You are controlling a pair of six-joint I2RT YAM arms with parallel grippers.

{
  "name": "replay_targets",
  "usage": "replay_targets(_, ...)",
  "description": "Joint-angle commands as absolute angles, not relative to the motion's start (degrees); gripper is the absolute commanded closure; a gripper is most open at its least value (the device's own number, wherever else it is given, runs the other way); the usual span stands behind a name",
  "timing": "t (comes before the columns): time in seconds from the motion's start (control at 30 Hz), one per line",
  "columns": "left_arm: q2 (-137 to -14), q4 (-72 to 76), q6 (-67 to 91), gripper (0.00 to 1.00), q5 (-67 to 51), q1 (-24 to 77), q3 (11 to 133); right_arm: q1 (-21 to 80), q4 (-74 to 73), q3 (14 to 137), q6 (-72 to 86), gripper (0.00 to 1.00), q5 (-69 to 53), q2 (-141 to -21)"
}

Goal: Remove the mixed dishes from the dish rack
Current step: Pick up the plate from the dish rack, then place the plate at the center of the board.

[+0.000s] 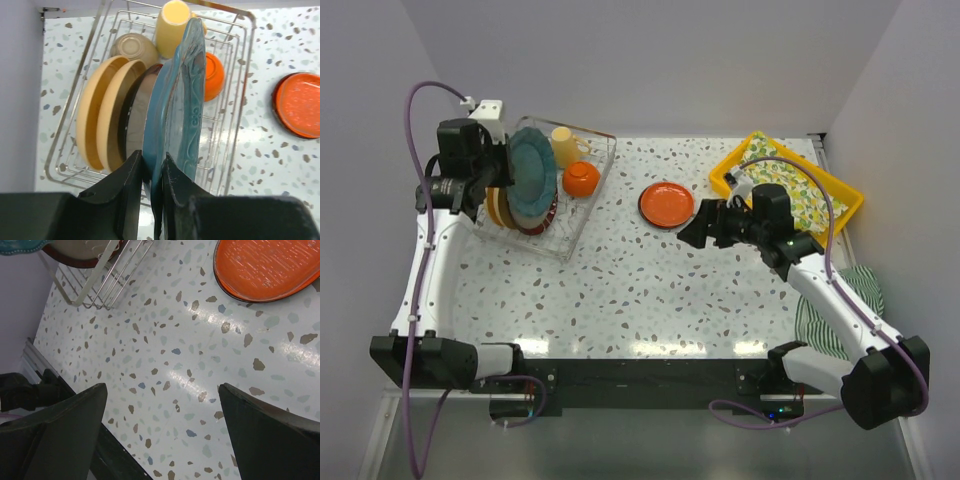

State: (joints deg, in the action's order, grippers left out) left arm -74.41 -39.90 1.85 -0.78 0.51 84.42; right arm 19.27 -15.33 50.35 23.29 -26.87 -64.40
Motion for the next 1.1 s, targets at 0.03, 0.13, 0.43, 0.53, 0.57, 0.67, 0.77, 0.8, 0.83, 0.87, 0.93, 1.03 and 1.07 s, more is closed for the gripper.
replay_targets(0.03, -68.39, -30.06, 11.15, 1.0, -12.47, 0.7, 85.17, 20.65, -8.89, 50.36, 27.94, 0.02, -30.5, -64.86)
replay_targets(0.13, -66.46, -27.17, 16.07, 1.0, -18.79, 0.7, 81.57, 21.71, -6.6, 50.54, 30.05, 0.02, -31.38, -65.74)
replay_targets(0.43, -61.88, -9.43, 33.04, 1.0, -35.51, 3.77, 65.05, 25.66, -0.27, 51.33, 37.17, 0.02, -31.73, -70.22)
replay_targets(0.53, -60.74, -6.69, 35.15, 1.0, -35.07, 7.63, 61.0, 27.07, 3.33, 51.15, 39.9, 0.02, -31.38, -72.06)
replay_targets(0.57, -60.56, -6.07, 35.5, 1.0, -34.55, 8.69, 59.43, 27.33, 3.95, 51.15, 40.51, 0.02, -31.29, -72.51)
replay_targets(0.67, -60.03, -3.96, 37.08, 1.0, -33.92, 11.68, 56.62, 28.12, 5.36, 50.8, 43.06, 0.02, -30.32, -74.18)
replay_targets(0.77, -59.33, 1.38, 41.64, 1.0, -35.76, 12.66, 53.37, 28.21, 8.34, 49.66, 45.61, 0.02, -30.32, -75.49)
replay_targets(0.8, -59.15, 2.54, 42.53, 1.0, -36.29, 12.92, 52.57, 28.3, 8.96, 49.48, 46.14, 0.02, -29.89, -75.76)
replay_targets(0.83, -58.72, 4.46, 43.24, 1.0, -36.73, 13.01, 51.86, 28.39, 9.31, 49.22, 46.32, 0.02, -29.88, -76.11)
replay_targets(0.87, -58.54, 5.18, 44.46, 1.0, -37.26, 13.09, 50.81, 28.39, 9.49, 49.13, 46.41, 0.02, -29.8, -76.46)
replay_targets(0.93, -58.01, 6.76, 45.35, 1.0, -37.53, 13.27, 49.75, 28.48, 10.89, 48.61, 46.93, 0.03, -30.32, -76.73)
replay_targets(1.03, -58.01, 8.25, 46.67, 1.0, -38.58, 13.45, 48.17, 28.48, 13.79, 47.9, 48.07, 0.08, -31.72, -77.17)
replay_targets(1.07, -57.92, 8.7, 47.45, 1.0, -39.11, 13.45, 47.21, 28.39, 14.49, 47.73, 48.34, 0.14, -32.08, -77.34)
